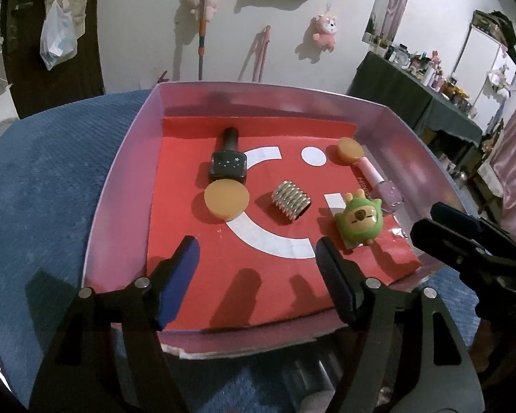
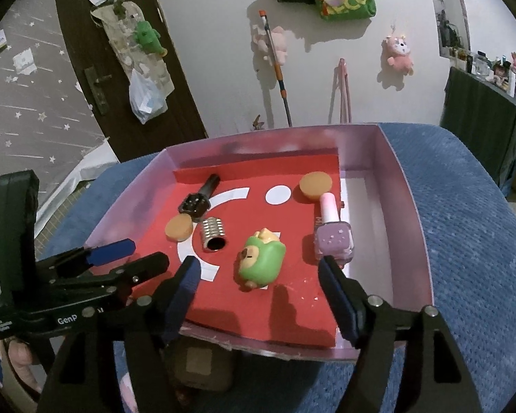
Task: Organize rigid objects
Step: 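Withdraw both tools from the tray toward the remaining items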
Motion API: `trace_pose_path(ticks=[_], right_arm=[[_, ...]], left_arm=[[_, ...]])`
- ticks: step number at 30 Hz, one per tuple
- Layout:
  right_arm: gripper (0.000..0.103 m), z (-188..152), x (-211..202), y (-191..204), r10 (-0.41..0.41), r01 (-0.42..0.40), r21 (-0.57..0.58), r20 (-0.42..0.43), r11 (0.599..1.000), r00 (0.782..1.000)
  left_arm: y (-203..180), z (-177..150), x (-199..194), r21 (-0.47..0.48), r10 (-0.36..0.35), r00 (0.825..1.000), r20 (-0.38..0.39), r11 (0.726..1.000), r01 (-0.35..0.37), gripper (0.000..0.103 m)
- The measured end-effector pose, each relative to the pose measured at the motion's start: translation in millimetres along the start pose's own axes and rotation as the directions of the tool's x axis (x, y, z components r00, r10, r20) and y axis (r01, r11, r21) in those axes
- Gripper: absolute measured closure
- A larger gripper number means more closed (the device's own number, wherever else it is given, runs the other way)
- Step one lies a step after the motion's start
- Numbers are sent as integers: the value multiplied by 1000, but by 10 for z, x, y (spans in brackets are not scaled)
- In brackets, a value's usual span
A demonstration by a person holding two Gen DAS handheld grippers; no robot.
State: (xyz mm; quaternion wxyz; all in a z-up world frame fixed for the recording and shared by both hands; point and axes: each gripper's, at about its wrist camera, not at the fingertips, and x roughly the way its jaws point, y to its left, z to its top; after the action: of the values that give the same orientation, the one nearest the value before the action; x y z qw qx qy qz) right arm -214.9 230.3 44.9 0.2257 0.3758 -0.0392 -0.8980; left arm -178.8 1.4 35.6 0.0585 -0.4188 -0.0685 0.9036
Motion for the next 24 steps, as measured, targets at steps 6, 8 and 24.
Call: trace_pose_path(ticks=[6, 8, 24], right_arm=[[23, -35, -121, 25, 8, -9, 6, 23, 1000, 1000], [19, -44, -159, 41, 11, -11, 4, 29, 1000, 1000], [0, -176, -400, 155, 46, -46, -11, 70, 999, 996]], left_arm=[[-9, -42, -122, 1, 18, 999, 28, 1000, -18, 8], [9, -53, -166, -5, 18, 999, 35, 1000, -18, 8], [122, -204, -417, -44, 51, 995, 83, 998, -48, 0]])
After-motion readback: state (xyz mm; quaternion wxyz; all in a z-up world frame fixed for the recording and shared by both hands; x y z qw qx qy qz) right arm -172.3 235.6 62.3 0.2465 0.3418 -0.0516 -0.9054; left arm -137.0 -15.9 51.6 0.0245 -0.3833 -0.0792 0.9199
